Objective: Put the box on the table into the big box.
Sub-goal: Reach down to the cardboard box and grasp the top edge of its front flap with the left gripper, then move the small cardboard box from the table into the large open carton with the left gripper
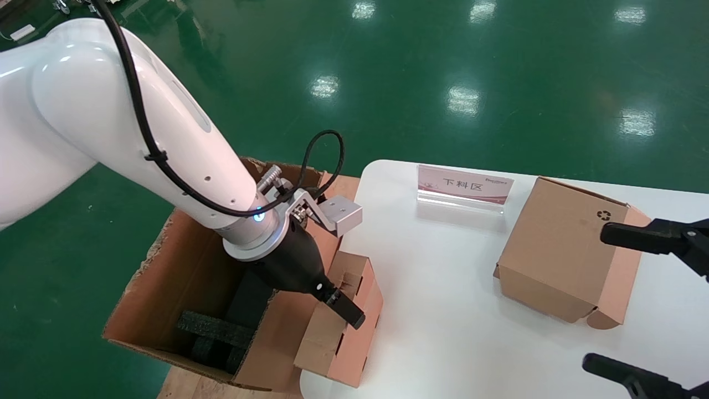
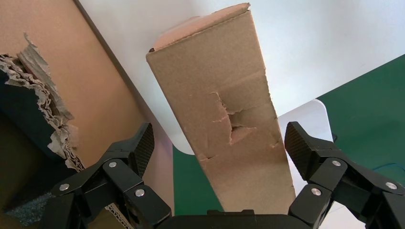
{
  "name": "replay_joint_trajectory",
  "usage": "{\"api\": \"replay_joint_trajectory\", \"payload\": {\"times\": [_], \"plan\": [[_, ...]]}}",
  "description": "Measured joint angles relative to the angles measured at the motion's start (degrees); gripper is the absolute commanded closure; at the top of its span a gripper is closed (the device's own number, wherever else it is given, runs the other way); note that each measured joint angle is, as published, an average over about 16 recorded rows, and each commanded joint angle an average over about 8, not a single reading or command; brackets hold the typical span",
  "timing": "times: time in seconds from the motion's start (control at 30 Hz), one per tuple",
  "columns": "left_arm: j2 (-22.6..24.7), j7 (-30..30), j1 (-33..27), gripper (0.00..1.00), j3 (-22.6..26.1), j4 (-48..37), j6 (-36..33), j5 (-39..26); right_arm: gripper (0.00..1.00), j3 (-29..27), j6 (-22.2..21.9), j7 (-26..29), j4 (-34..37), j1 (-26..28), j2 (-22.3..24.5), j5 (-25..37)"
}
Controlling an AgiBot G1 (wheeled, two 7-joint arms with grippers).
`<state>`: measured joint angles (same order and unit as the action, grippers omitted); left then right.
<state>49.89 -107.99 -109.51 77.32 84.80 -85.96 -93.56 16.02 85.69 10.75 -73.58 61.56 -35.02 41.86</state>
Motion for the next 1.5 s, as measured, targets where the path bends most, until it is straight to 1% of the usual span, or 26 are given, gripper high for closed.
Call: {"api": "replay_joint_trajectory", "payload": {"times": [0.27, 0.37, 0.4, 0.63, 0.67, 1.23, 1.5], "plan": [[0.1, -0.05, 0.03, 1.0, 0.09, -0.01, 0.08, -0.01, 1.0, -0.01, -0.01, 0.0, 0.01, -0.01, 0.0, -0.01], [0.11, -0.06, 0.04, 1.0, 0.11, -0.01, 0.1, 0.0, 1.0, -0.01, -0.01, 0.0, 0.01, -0.01, 0.01, -0.01], [0.12, -0.06, 0.04, 1.0, 0.11, -0.02, 0.1, 0.0, 0.96, -0.01, -0.01, 0.0, 0.01, -0.01, 0.01, -0.01], [0.12, -0.06, 0.03, 1.0, 0.12, -0.02, 0.11, 0.0, 0.09, -0.01, -0.01, 0.0, 0.01, -0.01, 0.01, -0.01], [0.11, -0.06, 0.03, 1.0, 0.12, -0.02, 0.11, 0.0, 0.0, -0.01, -0.01, 0.0, 0.01, -0.01, 0.01, -0.01], [0.05, -0.01, 0.0, 1.0, 0.06, -0.02, 0.08, -0.03, 0.0, -0.01, -0.01, 0.0, 0.01, -0.01, 0.01, -0.01], [-0.34, 1.0, -0.71, 1.0, -0.2, -0.09, 0.09, -0.84, 0.0, -0.01, -0.01, 0.0, 0.01, -0.01, 0.01, -0.01]]}}
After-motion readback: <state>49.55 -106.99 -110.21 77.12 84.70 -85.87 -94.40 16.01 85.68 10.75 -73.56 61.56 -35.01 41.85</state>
